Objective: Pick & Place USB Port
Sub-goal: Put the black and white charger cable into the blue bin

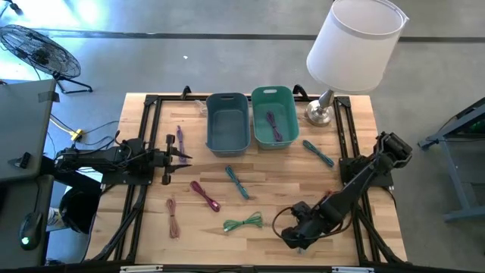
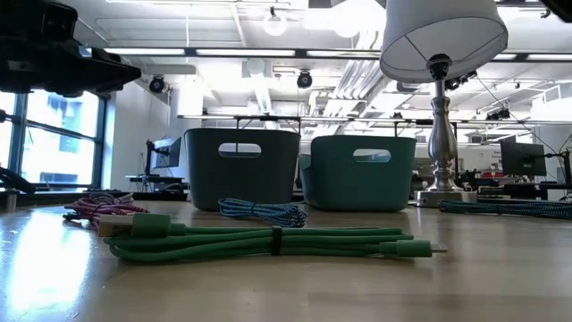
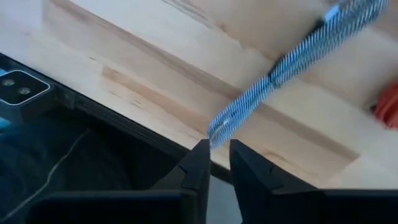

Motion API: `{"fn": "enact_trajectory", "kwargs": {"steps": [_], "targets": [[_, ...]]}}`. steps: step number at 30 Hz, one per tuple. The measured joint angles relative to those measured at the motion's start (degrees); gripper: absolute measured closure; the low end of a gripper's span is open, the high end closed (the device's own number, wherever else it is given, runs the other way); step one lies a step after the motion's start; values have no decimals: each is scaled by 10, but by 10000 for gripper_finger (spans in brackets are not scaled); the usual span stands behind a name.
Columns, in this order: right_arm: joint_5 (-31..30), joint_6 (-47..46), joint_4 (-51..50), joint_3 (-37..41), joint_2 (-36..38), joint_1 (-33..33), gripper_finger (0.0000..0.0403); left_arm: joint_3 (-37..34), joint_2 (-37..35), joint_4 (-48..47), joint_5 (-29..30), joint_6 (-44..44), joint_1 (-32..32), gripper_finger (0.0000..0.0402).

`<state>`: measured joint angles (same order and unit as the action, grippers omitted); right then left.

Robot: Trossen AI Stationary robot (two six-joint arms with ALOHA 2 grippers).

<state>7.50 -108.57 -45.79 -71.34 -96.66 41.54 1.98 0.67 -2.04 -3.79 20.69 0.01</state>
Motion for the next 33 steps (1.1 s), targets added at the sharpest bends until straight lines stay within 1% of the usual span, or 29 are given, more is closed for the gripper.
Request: {"fn": "enact_trajectory", "kwargs": {"steps": [6, 12, 16, 21, 23, 26, 30, 33], "targets": [[1, -40, 14, 29, 0, 2, 299, 0, 0, 7, -2, 0, 0, 286], [3, -45, 93, 85, 0, -14, 272, 0, 3, 1, -2, 0, 0, 286], [9, -53, 140, 128, 0, -19, 269, 0, 13, 0, -4, 0, 0, 286], [49, -90, 184, 174, 0, -18, 268, 0, 28, 0, -5, 1, 0, 286], [56, -98, 204, 187, 0, -18, 268, 0, 33, 0, -6, 14, 0, 286], [49, -96, 224, 201, 0, -23, 268, 0, 37, 0, -5, 34, 0, 286], [48, -94, 233, 212, 0, -29, 268, 0, 37, 0, 1, 36, 0, 286], [32, -69, 230, 223, 0, -30, 269, 0, 37, 4, 0, 36, 0, 286]]}}
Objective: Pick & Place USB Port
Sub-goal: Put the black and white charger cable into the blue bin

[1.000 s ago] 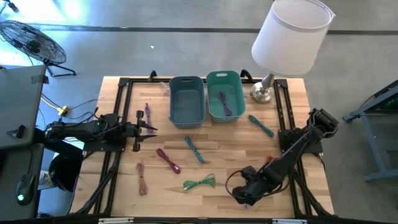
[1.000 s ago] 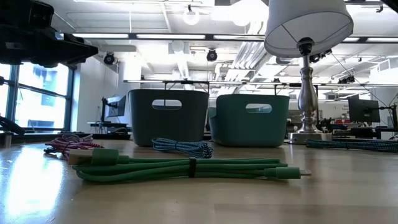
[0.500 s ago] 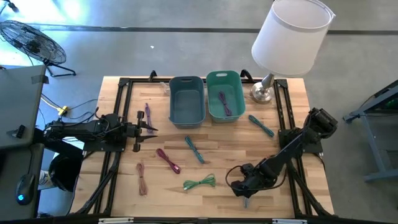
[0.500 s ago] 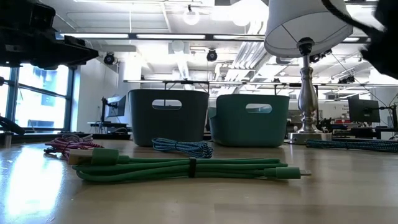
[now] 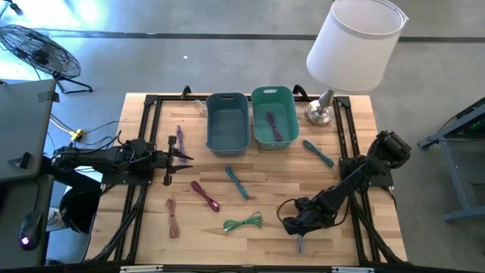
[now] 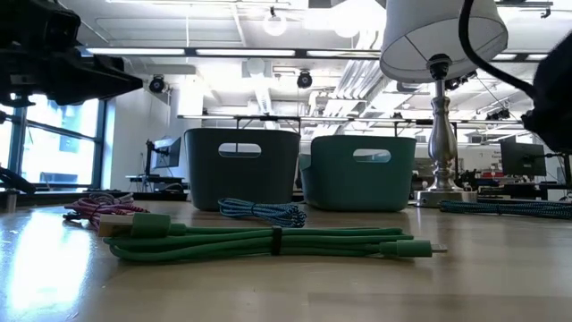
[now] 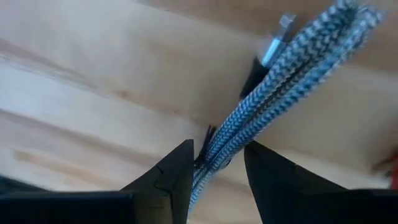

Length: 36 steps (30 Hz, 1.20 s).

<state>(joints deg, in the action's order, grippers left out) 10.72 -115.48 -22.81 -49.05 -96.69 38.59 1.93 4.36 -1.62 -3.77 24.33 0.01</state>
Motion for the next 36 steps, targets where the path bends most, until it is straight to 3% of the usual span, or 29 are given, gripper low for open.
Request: {"fn": "enact_trajectory", "kwargs": {"steps": [4, 9, 19, 21, 26, 32, 36], "targets": [[-9, 28, 7, 18, -8, 0, 296, -1, 0, 7, 0, 0, 0, 286], [-23, 58, 15, 48, -7, 0, 384, -1, 0, 10, 0, 0, 0, 286], [-99, 187, 6, 32, -11, -10, 386, -2, 0, 33, -8, -6, 0, 286], [-151, 233, 6, 13, -14, -11, 386, -2, 0, 49, -21, -6, 0, 286], [-351, 373, 3, -40, -19, -21, 388, -2, 0, 119, -52, -4, 0, 286], [-437, 627, 11, -122, -18, -48, 388, -2, 0, 239, -74, -5, 0, 286], [-489, 790, 15, -176, -16, -66, 388, -2, 0, 261, -72, -5, 0, 286]]}}
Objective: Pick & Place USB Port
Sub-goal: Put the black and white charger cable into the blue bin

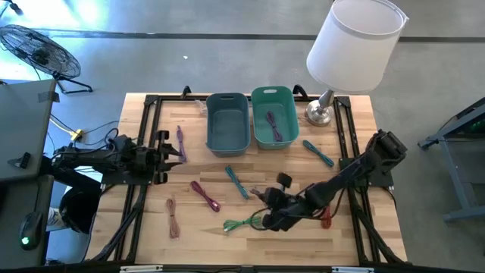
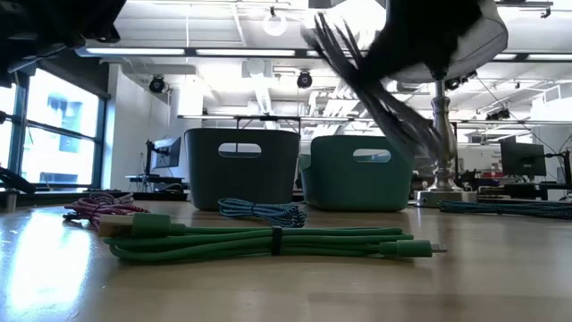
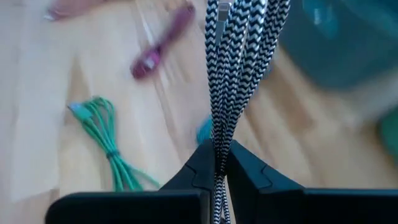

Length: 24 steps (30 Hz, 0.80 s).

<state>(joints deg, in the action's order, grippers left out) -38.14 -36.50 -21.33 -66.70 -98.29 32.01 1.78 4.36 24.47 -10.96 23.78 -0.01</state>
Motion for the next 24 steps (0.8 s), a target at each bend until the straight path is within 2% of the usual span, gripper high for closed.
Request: {"fn": "enact_trajectory", "kwargs": {"steps": [4, 7, 13, 18, 24], "targets": [[-13, 125, -1, -29, 0, -24, 388, 0, 0, -5, 26, 22, 0, 286], [-10, 185, -4, -44, 0, -56, 388, 2, 0, -6, 48, 41, 0, 286], [50, 268, 5, -71, 0, -130, 388, 55, 0, -99, 99, 51, 0, 286], [102, 362, 69, -84, 1, -169, 388, 107, 0, -187, 96, 56, 0, 286], [141, 436, 111, -98, 1, -192, 388, 119, 0, -203, 93, 58, 0, 286]]}}
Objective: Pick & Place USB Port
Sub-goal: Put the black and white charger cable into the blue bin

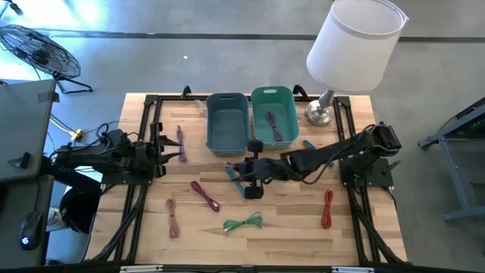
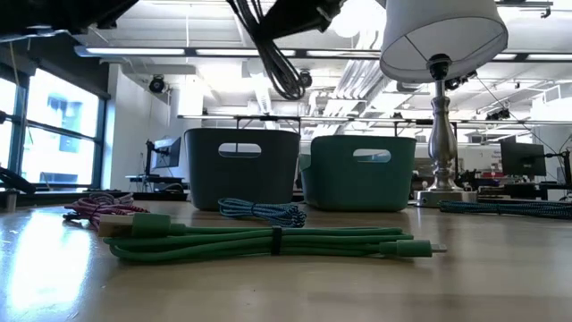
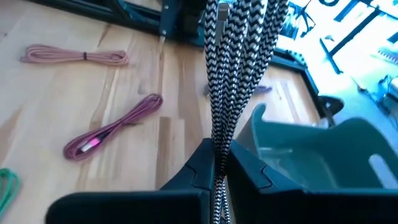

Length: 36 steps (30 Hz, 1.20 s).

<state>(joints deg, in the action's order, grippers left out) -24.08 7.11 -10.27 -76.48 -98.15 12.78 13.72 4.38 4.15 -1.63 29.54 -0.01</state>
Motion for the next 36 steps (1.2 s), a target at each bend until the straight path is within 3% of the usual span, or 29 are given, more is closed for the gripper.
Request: {"fn": "enact_trajectory", "kwargs": {"steps": [3, 7, 13, 17, 25, 36], "targets": [[7, 25, 21, -1, 0, -5, 388, 0, 0, -14, 7, -2, 0, 270], [28, 45, 40, -1, 0, -4, 390, 0, 0, -22, 25, -26, 0, 221], [44, 88, 73, -1, 0, -3, 390, 0, 0, 28, -18, -21, 0, 165], [59, 120, 88, -1, 0, -4, 390, 0, 0, 49, -19, -25, 0, 162], [109, 231, 164, -1, 0, -4, 390, 1, 60, 103, -78, -171, 0, 168], [105, 231, 175, -1, -4, -26, 390, 1, 229, 266, -88, -145, 0, 168]]}}
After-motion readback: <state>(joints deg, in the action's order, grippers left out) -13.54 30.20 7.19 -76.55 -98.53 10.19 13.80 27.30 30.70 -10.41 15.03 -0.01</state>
